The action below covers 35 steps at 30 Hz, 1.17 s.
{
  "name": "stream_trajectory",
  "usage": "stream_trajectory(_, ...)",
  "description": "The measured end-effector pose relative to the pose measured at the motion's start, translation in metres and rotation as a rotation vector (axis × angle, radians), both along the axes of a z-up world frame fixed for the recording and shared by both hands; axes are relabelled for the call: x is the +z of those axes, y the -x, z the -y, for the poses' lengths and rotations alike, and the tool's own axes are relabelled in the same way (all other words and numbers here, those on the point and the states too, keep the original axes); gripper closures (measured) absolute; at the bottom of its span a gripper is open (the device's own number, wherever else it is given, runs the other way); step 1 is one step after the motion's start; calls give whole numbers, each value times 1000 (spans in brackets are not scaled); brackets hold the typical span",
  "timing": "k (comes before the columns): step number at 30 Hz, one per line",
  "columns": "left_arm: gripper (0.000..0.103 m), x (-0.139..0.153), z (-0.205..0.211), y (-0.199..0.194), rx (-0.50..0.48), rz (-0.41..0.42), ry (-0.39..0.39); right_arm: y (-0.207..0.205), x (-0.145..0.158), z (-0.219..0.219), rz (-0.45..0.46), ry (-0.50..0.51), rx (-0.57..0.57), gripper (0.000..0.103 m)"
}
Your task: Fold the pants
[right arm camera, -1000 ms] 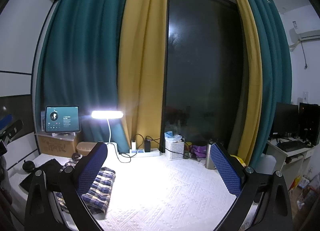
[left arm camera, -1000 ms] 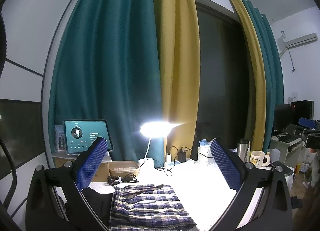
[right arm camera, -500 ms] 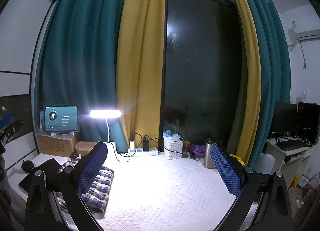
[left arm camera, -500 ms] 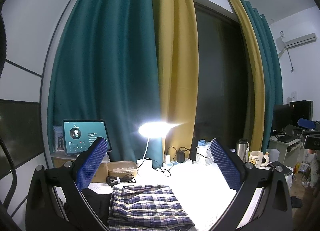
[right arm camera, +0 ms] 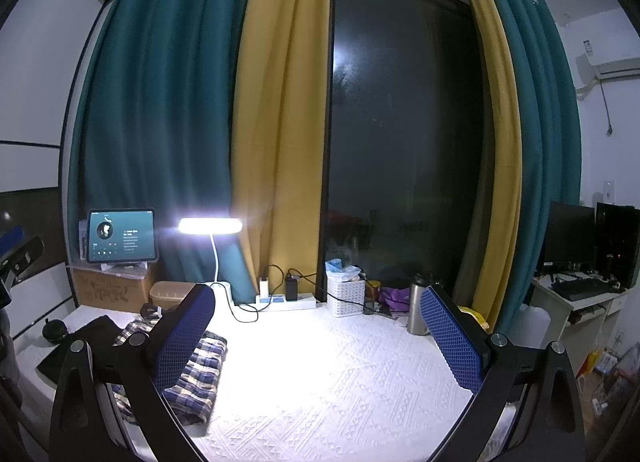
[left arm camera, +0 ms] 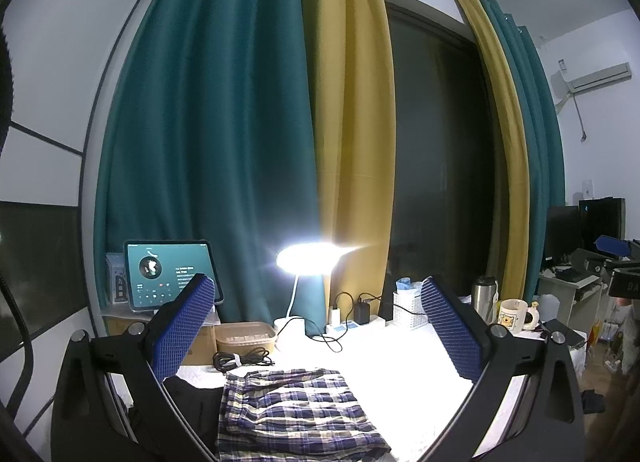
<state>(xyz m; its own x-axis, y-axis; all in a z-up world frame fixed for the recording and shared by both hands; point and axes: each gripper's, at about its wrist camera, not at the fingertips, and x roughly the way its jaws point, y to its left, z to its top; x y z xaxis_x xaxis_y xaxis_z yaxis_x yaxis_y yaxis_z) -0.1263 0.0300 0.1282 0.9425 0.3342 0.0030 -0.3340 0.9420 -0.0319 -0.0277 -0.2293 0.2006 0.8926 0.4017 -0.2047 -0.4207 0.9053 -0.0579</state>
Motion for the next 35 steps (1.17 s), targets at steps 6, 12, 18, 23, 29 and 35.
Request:
stream_trajectory(6, 1, 0, -1, 0, -6, -1, -1, 0, 0, 0, -1, 0, 1, 0)
stream_trajectory(12, 1, 0, -3, -1, -10, -1, -1, 0, 0, 1, -1, 0, 0, 0)
stream_trajectory(18, 1, 0, -3, -1, -17, -5, 3, 0, 0, 1, 0, 0, 1, 0)
stream_trajectory(23, 1, -1, -4, -1, -21, -4, 0, 0, 0, 1, -1, -1, 1, 0)
stream_trajectory(29, 1, -1, -5, -2, -25, -6, 1, 1, -1, 0, -1, 1, -1, 0)
stream_trajectory(35, 1, -2, -6, -2, -34, -4, -3, 1, 0, 0, -1, 0, -2, 0)
